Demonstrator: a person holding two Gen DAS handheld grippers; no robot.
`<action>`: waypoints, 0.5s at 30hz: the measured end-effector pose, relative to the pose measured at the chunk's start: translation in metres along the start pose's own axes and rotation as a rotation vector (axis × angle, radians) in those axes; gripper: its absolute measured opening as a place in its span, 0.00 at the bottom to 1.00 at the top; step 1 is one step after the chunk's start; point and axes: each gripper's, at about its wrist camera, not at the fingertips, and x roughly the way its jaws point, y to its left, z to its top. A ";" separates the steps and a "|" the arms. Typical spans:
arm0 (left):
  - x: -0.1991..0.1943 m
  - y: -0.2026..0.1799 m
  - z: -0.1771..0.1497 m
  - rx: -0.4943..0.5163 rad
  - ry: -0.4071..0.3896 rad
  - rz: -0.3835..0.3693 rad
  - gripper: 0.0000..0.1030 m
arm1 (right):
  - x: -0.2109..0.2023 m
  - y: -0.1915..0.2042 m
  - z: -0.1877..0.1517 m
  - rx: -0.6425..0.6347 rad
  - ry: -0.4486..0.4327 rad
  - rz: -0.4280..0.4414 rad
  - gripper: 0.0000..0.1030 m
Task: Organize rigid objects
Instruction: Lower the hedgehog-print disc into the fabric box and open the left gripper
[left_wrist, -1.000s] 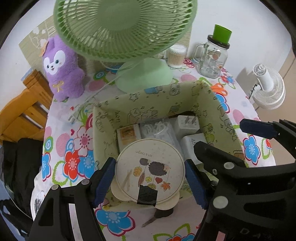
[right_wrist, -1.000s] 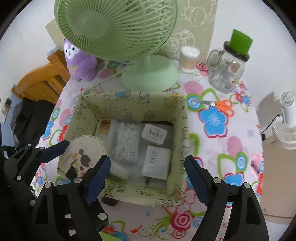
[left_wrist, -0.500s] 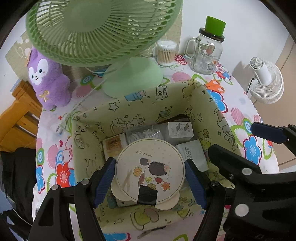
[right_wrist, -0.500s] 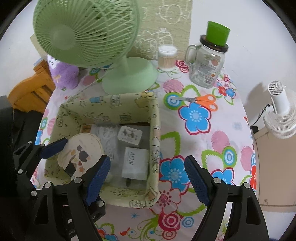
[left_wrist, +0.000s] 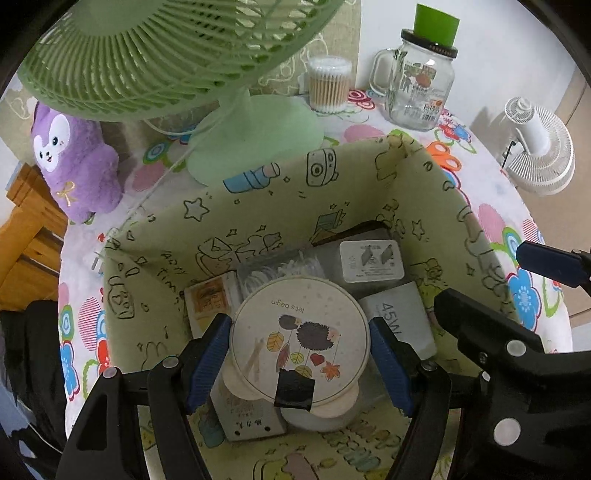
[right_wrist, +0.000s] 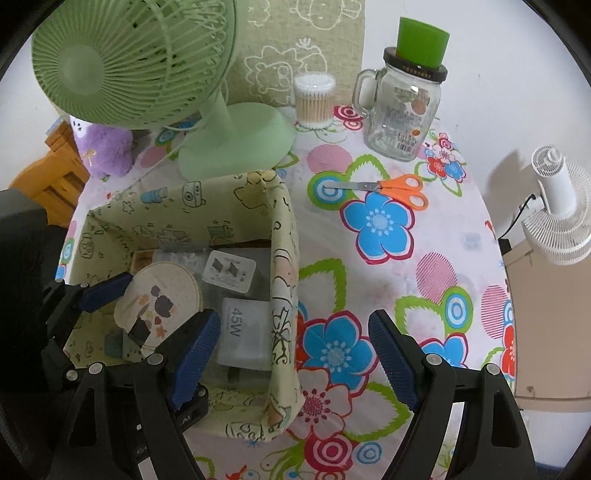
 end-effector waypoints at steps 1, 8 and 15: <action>0.001 0.000 0.000 0.002 -0.004 0.002 0.75 | 0.002 -0.001 0.000 0.004 0.004 0.003 0.82; 0.005 -0.001 0.000 0.005 0.005 -0.005 0.88 | 0.010 -0.002 0.000 0.019 0.019 0.008 0.82; -0.007 -0.003 -0.002 0.019 -0.018 0.008 0.92 | 0.005 -0.003 -0.002 0.022 0.013 0.009 0.82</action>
